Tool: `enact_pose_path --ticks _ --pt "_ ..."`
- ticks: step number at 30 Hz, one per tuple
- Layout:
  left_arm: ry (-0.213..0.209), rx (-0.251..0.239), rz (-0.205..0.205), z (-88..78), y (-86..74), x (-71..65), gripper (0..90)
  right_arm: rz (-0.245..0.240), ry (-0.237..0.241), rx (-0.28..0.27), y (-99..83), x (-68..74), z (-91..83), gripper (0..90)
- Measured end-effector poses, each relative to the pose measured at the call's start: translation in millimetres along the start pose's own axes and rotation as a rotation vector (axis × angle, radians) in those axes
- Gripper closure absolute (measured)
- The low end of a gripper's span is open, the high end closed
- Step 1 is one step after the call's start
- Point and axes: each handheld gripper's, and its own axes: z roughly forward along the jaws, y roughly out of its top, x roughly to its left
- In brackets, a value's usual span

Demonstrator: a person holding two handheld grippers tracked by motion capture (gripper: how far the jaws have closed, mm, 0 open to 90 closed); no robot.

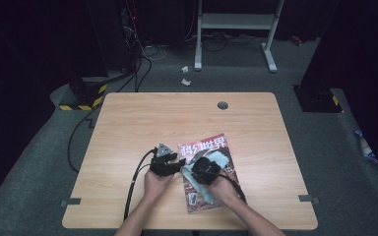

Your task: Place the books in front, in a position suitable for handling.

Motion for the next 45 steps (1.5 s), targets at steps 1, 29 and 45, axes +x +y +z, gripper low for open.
enact_pose_path --ticks 1,29,45 --pt "-0.001 0.001 0.0 -0.1 0.1 0.1 51.8 -0.018 0.001 0.002 4.3 5.1 2.0 84.9" --pt "-0.029 0.006 -0.011 -0.2 -0.1 -1.7 58.4 0.397 -0.127 -0.05 -85.3 -96.5 -40.1 63.8" --pt "-0.068 0.1 0.004 -19.6 -7.2 -27.7 57.4 0.264 -0.163 0.02 -87.5 -78.6 -52.5 77.4"
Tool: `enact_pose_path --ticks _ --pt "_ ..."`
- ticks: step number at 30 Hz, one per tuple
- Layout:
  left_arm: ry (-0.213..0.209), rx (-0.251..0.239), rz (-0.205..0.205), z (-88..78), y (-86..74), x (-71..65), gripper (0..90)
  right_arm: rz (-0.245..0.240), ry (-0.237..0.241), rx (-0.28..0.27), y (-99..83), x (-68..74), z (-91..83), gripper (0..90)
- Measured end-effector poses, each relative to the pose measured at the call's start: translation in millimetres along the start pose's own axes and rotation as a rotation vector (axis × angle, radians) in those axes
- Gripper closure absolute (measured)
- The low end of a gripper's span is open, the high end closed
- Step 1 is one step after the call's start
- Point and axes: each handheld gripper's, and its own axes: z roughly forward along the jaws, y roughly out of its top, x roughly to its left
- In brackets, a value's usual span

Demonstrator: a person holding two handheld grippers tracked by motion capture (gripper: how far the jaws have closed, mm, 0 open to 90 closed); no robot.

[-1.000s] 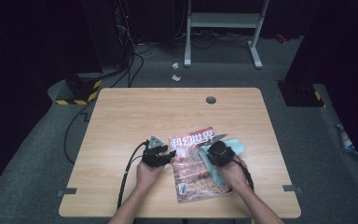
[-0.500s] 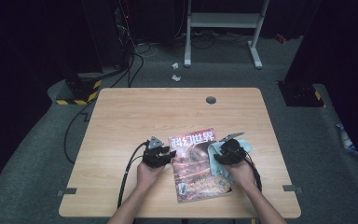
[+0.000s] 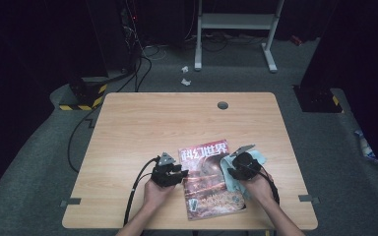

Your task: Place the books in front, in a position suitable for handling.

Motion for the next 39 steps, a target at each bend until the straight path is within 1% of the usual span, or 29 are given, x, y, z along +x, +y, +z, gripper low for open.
enact_pose_path --ticks 2,4,5,6,7,8,9,11,12,13,14,15,16,17,18,19,20,21,22,25,27,29,30,32,34,35,37,38,39 --pt "0.031 0.011 -0.024 1.2 5.4 6.0 55.8 -0.012 -0.026 -0.043 3.4 0.3 -6.5 82.0" --pt "0.053 0.004 -0.053 2.7 11.9 14.6 55.7 -0.034 -0.042 -0.087 10.7 1.7 -14.6 83.8" --pt "0.061 0.002 -0.068 3.6 15.4 18.3 55.9 -0.042 -0.045 -0.092 15.5 3.1 -17.2 84.0" --pt "0.07 0.013 -0.066 4.8 19.4 21.8 55.9 -0.053 -0.049 -0.092 20.4 4.6 -17.8 84.1" --pt "0.075 0.009 -0.069 5.9 21.5 23.4 55.9 -0.058 -0.052 -0.086 24.9 5.6 -16.2 84.3" --pt "0.075 0.015 -0.071 7.1 24.4 25.1 56.1 -0.056 -0.05 -0.076 28.2 5.7 -13.5 84.4" --pt "0.08 0.029 -0.056 8.9 27.7 27.5 56.1 -0.054 -0.049 -0.059 31.9 5.4 -8.4 84.4" --pt "0.089 0.034 -0.04 12.5 29.7 30.0 56.9 -0.041 -0.055 -0.006 38.2 4.2 6.9 84.5" --pt "0.089 0.054 -0.04 14.9 30.5 31.8 57.6 -0.037 -0.052 0.014 39.8 3.6 14.0 84.5" --pt "0.074 0.052 -0.044 15.4 31.3 34.5 57.0 -0.032 -0.059 0.024 40.9 5.0 19.4 84.5" --pt "0.062 0.053 -0.056 16.3 31.8 36.3 57.0 -0.038 -0.073 0.02 42.1 7.7 21.7 84.6" --pt "0.06 0.049 -0.059 17.1 32.3 37.0 57.1 -0.039 -0.076 0.014 43.8 11.4 22.6 84.5" --pt "0.062 0.047 -0.056 17.9 32.9 37.0 57.5 -0.048 -0.063 0.017 45.9 15.5 24.0 84.4" --pt "0.06 0.048 -0.06 18.7 33.4 36.1 57.9 -0.065 -0.052 0.023 48.0 21.0 26.1 84.5" --pt "0.056 0.053 -0.053 18.7 33.7 36.5 58.9 -0.089 -0.049 0.02 50.5 27.9 28.5 84.5" --pt "0.049 0.048 -0.056 18.9 33.3 36.8 59.6 -0.108 -0.044 0.016 52.7 33.6 30.4 84.6" --pt "0.041 0.048 -0.055 18.7 32.9 37.5 60.8 -0.122 -0.023 0.01 57.2 43.4 33.2 84.6" --pt "0.04 0.046 -0.059 18.8 32.8 37.2 61.7 -0.14 -0.002 0.003 61.3 50.5 35.8 84.7" --pt "0.04 0.051 -0.05 18.7 33.1 37.3 62.3 -0.143 0.022 0.0 65.4 58.4 38.2 84.8" --pt "0.038 0.056 -0.054 18.6 33.5 37.4 63.6 -0.179 0.084 -0.012 78.1 79.9 44.9 84.7" --pt "0.036 0.055 -0.06 18.6 33.4 37.3 63.8 -0.211 0.097 -0.017 84.2 92.3 47.9 84.7" --pt "0.034 0.053 -0.055 18.5 33.0 37.9 63.8 -0.224 0.099 -0.022 86.5 98.8 49.1 84.8" --pt "0.034 0.051 -0.052 18.4 32.8 38.1 63.8 -0.234 0.101 -0.025 86.2 98.7 49.1 84.8" --pt "0.033 0.049 -0.051 18.4 32.5 38.3 63.8 -0.227 0.115 -0.021 84.4 93.0 48.0 84.9" --pt "0.031 0.045 -0.054 18.6 32.3 38.2 63.8 -0.203 0.083 -0.018 77.7 78.7 44.9 84.9" --pt "0.031 0.045 -0.054 18.6 32.3 38.2 63.8 -0.188 0.064 -0.015 73.2 68.9 42.9 84.9" --pt "0.031 0.043 -0.057 18.7 32.1 37.9 63.8 -0.132 0.019 -0.009 62.3 45.8 37.2 85.0" --pt "0.031 0.041 -0.055 18.6 31.8 38.0 63.7 -0.108 0.012 -0.007 57.8 36.2 34.6 85.1" --pt "0.031 0.039 -0.054 18.5 31.4 38.2 63.7 -0.073 0.011 -0.012 52.1 24.0 31.1 85.1"
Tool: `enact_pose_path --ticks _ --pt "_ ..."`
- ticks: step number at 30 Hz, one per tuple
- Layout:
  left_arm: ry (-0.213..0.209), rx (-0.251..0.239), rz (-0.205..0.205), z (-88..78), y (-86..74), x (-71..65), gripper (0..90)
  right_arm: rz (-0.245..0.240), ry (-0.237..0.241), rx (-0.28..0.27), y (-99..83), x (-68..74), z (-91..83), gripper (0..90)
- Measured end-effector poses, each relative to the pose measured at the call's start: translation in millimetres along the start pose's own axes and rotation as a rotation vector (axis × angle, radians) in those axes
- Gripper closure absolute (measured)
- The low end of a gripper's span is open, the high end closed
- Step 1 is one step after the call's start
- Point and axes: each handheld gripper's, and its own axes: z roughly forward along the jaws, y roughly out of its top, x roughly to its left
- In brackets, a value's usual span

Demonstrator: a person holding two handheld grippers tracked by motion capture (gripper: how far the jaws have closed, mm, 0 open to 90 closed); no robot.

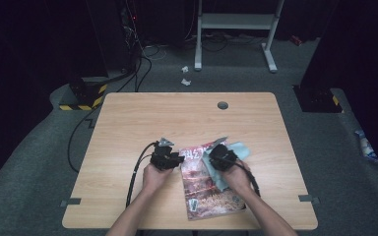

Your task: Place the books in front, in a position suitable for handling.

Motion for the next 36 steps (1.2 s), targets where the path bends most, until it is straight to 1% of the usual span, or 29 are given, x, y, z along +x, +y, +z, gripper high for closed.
enact_pose_path --ticks 1,3,4,5,7,9,10,11,12,16,17,18,19,20,21,22,23,24,25,26,27,28,29,30,31,32,33,34,36 --pt "0.0 0.0 0.002 -0.2 -0.2 0.1 63.7 0.036 -0.012 0.0 -6.9 -11.1 -4.5 85.2" --pt "0.003 -0.002 0.006 -0.2 -0.4 0.4 63.7 0.061 -0.042 0.008 -14.2 -21.0 -8.7 85.1" --pt "0.003 -0.002 0.006 -0.2 -0.4 0.4 63.7 0.061 -0.042 0.008 -14.2 -21.0 -8.7 85.1" --pt "0.001 -0.003 0.0 -0.1 -0.4 0.0 63.7 0.085 -0.045 0.011 -16.3 -22.7 -9.6 85.1" --pt "0.001 -0.002 -0.002 -0.1 -0.4 -0.1 63.7 0.056 -0.069 0.015 -14.0 -17.7 -8.1 85.0" --pt "0.0 -0.002 -0.002 -0.1 -0.4 -0.1 63.7 0.032 -0.028 0.01 -8.2 -6.2 -4.6 85.0" --pt "0.0 -0.003 -0.002 -0.1 -0.4 -0.1 63.7 0.034 -0.01 0.009 -5.6 0.1 -2.9 85.0" --pt "0.0 -0.001 0.001 -0.2 -0.4 0.1 63.7 0.011 0.011 0.003 -1.2 8.4 -0.2 85.0" --pt "0.0 -0.002 0.001 -0.2 -0.5 0.2 63.7 -0.022 0.034 -0.003 5.3 20.4 3.5 85.0" --pt "0.0 0.002 0.0 -0.4 -0.2 0.3 63.7 -0.112 0.123 -0.03 27.7 62.9 14.6 84.9" --pt "0.001 0.004 -0.001 -0.5 0.0 0.2 63.7 -0.133 0.131 -0.032 32.0 72.5 16.4 84.9" --pt "0.003 0.005 -0.002 -0.5 0.0 -0.1 63.7 -0.155 0.128 -0.036 35.0 80.1 17.7 84.8" --pt "0.004 0.005 -0.002 -0.5 0.0 -0.1 63.7 -0.167 0.131 -0.042 36.7 84.0 18.7 84.8" --pt "0.003 0.005 -0.002 -0.5 0.1 0.0 63.7 -0.17 0.131 -0.043 37.3 84.9 19.0 84.8" --pt "0.002 0.004 -0.001 -0.5 0.0 0.0 63.7 -0.162 0.147 -0.045 36.9 82.3 19.2 84.8" --pt "0.002 0.004 -0.001 -0.5 0.0 0.1 63.7 -0.141 0.161 -0.041 35.9 78.7 18.9 84.7" --pt "0.002 0.004 -0.001 -0.5 0.0 0.1 63.7 -0.139 0.153 -0.039 34.5 74.1 18.4 84.5" --pt "0.002 0.004 -0.001 -0.5 0.0 0.0 63.7 -0.139 0.12 -0.038 32.1 69.7 17.3 83.7" --pt "0.003 0.004 -0.002 -0.4 0.0 -0.1 63.7 -0.147 0.074 -0.038 28.7 63.1 16.0 82.1" --pt "0.003 0.002 -0.005 -0.3 0.0 -0.4 63.7 -0.131 0.043 -0.035 24.2 54.6 14.2 81.6" --pt "0.002 0.002 -0.005 -0.3 -0.1 -0.3 63.7 -0.095 0.032 -0.029 18.9 44.1 11.7 81.2" --pt "0.002 0.002 -0.005 -0.3 -0.1 -0.2 63.7 -0.071 0.012 -0.032 12.9 31.9 9.4 81.0" --pt "0.002 0.001 -0.006 -0.3 -0.1 -0.3 63.7 -0.044 -0.009 -0.026 7.6 24.0 6.5 80.9" --pt "0.003 0.001 -0.006 -0.2 -0.1 -0.5 63.7 -0.017 -0.025 -0.029 0.6 12.6 2.7 80.6" --pt "0.003 0.001 -0.006 -0.3 -0.1 -0.5 63.7 0.04 -0.03 -0.025 -7.2 1.7 -3.1 78.7" --pt "0.006 0.0 -0.004 -0.4 -0.3 -0.4 63.7 0.041 -0.04 -0.027 -10.6 -4.7 -6.1 76.9" --pt "0.004 -0.004 -0.012 -0.2 -0.8 -0.9 63.9 0.057 -0.058 -0.023 -15.1 -10.9 -10.2 75.0" --pt "0.001 -0.003 -0.011 -0.4 -1.0 -0.9 64.1 0.054 -0.07 -0.018 -18.0 -15.1 -12.5 73.6" --pt "-0.006 -0.002 -0.01 -1.0 -1.8 -1.8 64.2 0.081 -0.063 -0.019 -22.8 -20.7 -14.0 70.7"
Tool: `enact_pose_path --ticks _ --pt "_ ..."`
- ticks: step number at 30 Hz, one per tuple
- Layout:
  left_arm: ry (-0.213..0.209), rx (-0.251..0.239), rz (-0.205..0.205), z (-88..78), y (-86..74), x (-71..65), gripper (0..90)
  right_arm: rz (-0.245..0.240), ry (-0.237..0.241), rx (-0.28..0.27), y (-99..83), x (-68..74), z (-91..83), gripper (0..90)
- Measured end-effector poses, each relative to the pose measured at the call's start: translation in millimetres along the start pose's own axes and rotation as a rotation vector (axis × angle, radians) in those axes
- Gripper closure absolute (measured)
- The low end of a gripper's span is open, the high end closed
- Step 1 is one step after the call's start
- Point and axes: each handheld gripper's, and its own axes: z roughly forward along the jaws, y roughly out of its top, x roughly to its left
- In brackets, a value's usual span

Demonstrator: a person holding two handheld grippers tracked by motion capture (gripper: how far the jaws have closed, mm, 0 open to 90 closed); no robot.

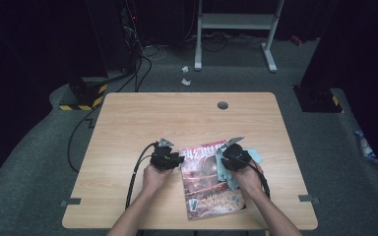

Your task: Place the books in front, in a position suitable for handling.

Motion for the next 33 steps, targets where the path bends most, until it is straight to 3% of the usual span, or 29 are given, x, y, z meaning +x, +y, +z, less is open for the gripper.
enact_pose_path --ticks 4,9,15,20,25,28,31,33 --pt "-0.014 0.012 0.006 -1.5 -1.2 -2.7 64.4 0.06 0.025 -0.018 -6.7 -5.5 -0.1 67.2" --pt "-0.016 0.027 0.02 -2.5 -1.0 -5.0 64.7 0.097 0.054 -0.019 -14.1 -11.2 -2.4 62.7" --pt "-0.021 0.033 0.011 -3.1 -2.1 -8.7 65.0 0.184 0.132 -0.025 -25.9 -22.2 -3.7 66.4" --pt "-0.02 0.048 0.015 -4.6 -2.5 -11.8 65.1 0.133 0.112 -0.014 -25.7 -18.5 -5.7 72.1" --pt "-0.038 0.077 0.035 -10.8 -8.4 -20.8 65.4 0.117 0.12 -0.01 -30.3 -17.4 -8.5 75.8" --pt "-0.045 0.1 0.043 -14.6 -11.3 -26.0 65.8 0.075 0.111 -0.005 -33.2 -12.7 -11.6 82.4" --pt "-0.035 0.108 0.048 -15.1 -10.6 -28.9 65.7 0.007 0.074 0.002 -31.7 -7.3 -13.5 84.5" --pt "-0.032 0.122 0.042 -14.2 -7.9 -27.0 62.4 -0.011 0.055 0.012 -28.6 -5.5 -14.8 85.0"
